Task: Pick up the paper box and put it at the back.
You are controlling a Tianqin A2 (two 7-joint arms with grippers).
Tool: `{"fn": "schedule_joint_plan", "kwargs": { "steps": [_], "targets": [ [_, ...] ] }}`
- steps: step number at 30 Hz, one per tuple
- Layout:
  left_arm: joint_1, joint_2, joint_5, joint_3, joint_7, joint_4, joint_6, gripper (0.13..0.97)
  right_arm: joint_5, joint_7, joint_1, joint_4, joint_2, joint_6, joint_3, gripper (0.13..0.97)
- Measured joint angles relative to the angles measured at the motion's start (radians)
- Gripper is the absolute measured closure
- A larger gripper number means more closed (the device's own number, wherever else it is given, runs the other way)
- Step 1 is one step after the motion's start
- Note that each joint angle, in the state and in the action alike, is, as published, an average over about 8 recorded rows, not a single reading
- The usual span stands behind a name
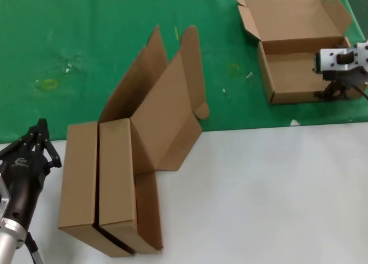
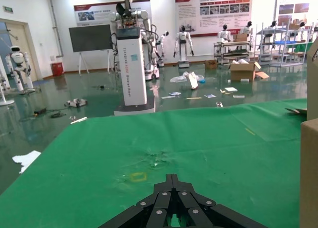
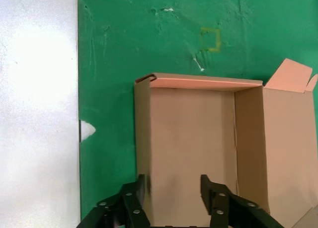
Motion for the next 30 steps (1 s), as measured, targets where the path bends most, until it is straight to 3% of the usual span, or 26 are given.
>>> {"fn": "schedule_joint_plan", "kwargs": {
  "steps": [3, 20, 24, 30],
  "targets": [
    [0.000, 0.000, 0.000, 0.000, 0.000, 0.000, 0.000, 0.953, 0.000, 0.000, 0.000, 0.000, 0.000, 0.000, 0.000, 0.727],
    [0.000, 0.000, 0.000, 0.000, 0.000, 0.000, 0.000, 0.941, 0.000, 0.000, 0.000, 0.000, 0.000, 0.000, 0.000, 0.316],
    [0.000, 0.000, 0.000, 0.000, 0.000, 0.000, 0.000, 0.917, 0.000, 0.000, 0.000, 0.000, 0.000, 0.000, 0.000, 0.316],
    [0.000, 0.000, 0.000, 0.000, 0.000, 0.000, 0.000, 0.861, 0.000, 0.000, 0.000, 0.000, 0.000, 0.000, 0.000, 0.220]
  ]
}}
